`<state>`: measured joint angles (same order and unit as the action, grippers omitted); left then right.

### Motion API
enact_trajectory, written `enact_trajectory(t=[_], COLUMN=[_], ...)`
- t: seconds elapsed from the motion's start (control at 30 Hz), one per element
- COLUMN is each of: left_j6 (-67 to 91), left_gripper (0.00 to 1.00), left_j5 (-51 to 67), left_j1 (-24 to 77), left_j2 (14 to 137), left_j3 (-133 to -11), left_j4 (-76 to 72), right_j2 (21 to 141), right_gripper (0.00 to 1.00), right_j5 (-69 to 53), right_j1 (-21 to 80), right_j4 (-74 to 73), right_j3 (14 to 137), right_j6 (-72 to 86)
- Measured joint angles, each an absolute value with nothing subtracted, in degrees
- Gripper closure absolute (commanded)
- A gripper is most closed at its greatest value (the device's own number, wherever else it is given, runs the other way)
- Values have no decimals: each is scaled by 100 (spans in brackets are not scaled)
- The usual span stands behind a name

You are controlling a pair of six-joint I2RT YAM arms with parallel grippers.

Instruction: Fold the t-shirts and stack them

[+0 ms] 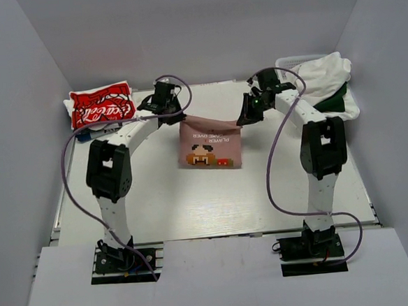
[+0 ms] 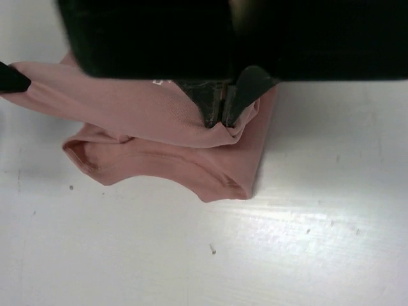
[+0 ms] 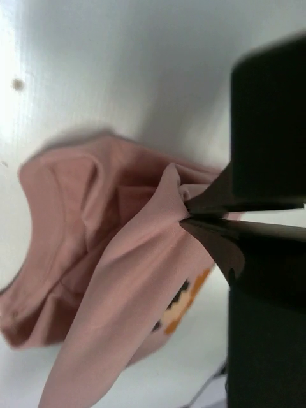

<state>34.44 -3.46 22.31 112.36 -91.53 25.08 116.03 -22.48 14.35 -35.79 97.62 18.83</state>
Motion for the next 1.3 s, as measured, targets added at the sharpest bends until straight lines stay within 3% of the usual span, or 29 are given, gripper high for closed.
enact_trajectory(t=[0.03,0.07,0.33,0.6,0.73,1.0,1.3], left_j6=[3358,3249,2840,2696,2703,2700,2574], left_gripper=[54,1,0,0,0,0,0], left_j5=[-255,-174,130,788,1439,1959,1719], left_j1=[2196,2165,1903,1957,2069,2176,2045], left_j2=[11454,11638,12584,11539,11078,11347,12011], left_j3=[-9310,-9435,-10401,-9150,-8484,-8012,-8527], left_j4=[2429,2344,2381,2281,1868,1531,1649], right_j2=[11795,11974,12661,10709,10361,10954,12101], right_gripper=[55,10,10,10,10,10,10], right_j5=[-2246,-2237,-1988,-2687,-3133,-3468,-3301], right_j1=[1411,1387,1286,1457,1643,1682,1411], right_j4=[-3597,-3588,-3339,-2067,-1315,187,1599], right_j3=[9894,10044,10833,8344,7636,7131,7533], right_j6=[1907,1938,1726,1883,2106,2523,2788])
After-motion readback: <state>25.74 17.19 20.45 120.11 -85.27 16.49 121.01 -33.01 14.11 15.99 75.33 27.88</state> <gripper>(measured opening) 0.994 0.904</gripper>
